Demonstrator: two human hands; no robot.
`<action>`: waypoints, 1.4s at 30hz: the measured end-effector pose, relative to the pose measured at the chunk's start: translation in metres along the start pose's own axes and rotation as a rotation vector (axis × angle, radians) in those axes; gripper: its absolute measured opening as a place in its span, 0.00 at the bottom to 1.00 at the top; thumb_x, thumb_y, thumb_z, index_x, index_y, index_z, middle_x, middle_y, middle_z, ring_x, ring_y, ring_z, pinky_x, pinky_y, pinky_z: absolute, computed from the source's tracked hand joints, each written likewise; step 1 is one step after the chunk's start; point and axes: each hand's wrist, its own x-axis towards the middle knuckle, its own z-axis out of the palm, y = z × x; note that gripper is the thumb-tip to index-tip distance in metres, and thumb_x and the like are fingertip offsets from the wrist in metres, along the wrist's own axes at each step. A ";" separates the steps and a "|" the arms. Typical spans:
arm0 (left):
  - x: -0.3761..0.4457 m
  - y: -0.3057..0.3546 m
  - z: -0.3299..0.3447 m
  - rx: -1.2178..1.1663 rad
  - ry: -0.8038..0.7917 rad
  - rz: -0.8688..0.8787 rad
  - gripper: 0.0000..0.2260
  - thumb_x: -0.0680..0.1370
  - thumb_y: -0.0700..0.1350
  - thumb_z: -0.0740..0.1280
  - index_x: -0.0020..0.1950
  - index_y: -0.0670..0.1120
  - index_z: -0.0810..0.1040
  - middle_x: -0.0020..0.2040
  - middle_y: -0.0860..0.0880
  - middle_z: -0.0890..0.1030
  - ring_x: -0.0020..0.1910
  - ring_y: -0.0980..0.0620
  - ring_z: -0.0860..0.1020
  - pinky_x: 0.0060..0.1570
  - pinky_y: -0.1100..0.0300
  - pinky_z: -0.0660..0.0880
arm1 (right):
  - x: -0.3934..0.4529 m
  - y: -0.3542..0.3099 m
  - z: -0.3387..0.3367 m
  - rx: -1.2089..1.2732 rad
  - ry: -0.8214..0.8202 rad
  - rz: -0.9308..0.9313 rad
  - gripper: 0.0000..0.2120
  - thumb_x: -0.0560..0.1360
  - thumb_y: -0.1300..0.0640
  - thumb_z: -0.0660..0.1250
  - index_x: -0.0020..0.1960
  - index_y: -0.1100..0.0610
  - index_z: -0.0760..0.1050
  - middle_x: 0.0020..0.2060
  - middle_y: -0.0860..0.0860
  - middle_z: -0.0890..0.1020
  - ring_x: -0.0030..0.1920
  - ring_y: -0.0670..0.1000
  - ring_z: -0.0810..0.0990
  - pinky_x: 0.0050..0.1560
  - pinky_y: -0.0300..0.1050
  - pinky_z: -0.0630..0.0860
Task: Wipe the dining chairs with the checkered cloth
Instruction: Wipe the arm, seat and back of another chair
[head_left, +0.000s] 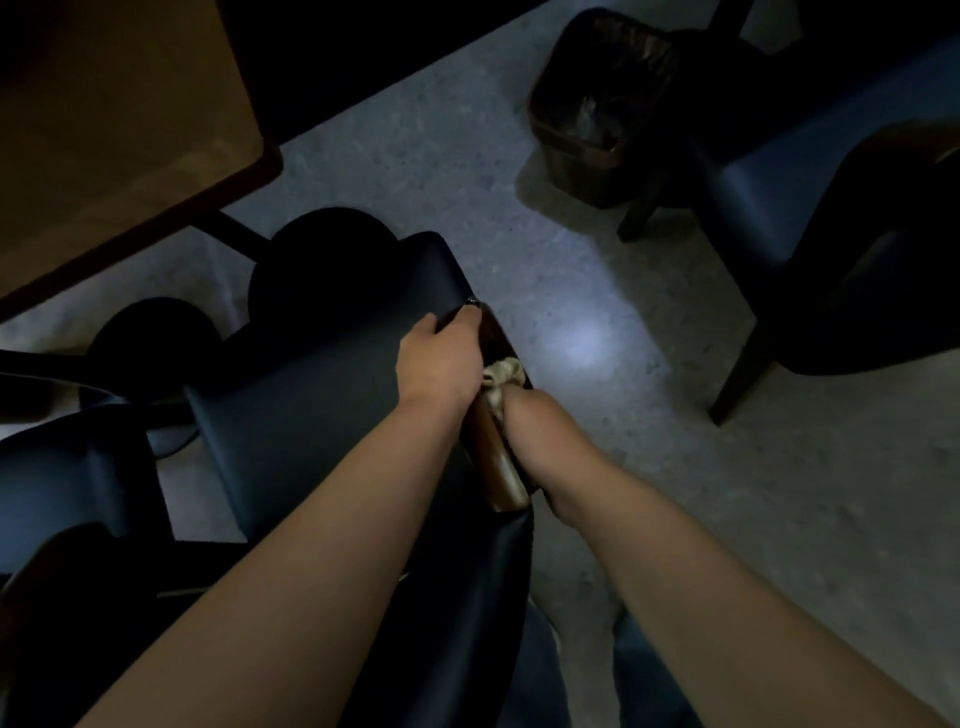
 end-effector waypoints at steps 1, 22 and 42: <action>0.000 0.000 0.000 -0.006 0.000 -0.001 0.32 0.71 0.57 0.66 0.70 0.38 0.71 0.67 0.40 0.75 0.65 0.42 0.75 0.67 0.46 0.70 | -0.008 0.003 0.002 0.034 0.014 -0.034 0.16 0.79 0.55 0.52 0.48 0.54 0.79 0.46 0.55 0.82 0.49 0.55 0.79 0.57 0.51 0.75; -0.104 -0.056 -0.044 -0.081 -0.301 0.149 0.35 0.73 0.63 0.68 0.77 0.54 0.63 0.69 0.55 0.73 0.65 0.58 0.74 0.69 0.59 0.67 | -0.060 0.040 0.004 -0.102 0.055 -0.623 0.28 0.74 0.46 0.53 0.73 0.51 0.65 0.70 0.48 0.70 0.70 0.46 0.66 0.72 0.51 0.63; -0.159 -0.148 -0.153 0.627 -0.360 0.478 0.25 0.77 0.65 0.52 0.72 0.59 0.69 0.64 0.59 0.76 0.61 0.60 0.73 0.57 0.66 0.67 | -0.091 0.039 0.006 -1.246 0.186 -1.136 0.20 0.80 0.52 0.56 0.55 0.66 0.80 0.57 0.62 0.80 0.62 0.56 0.77 0.72 0.49 0.58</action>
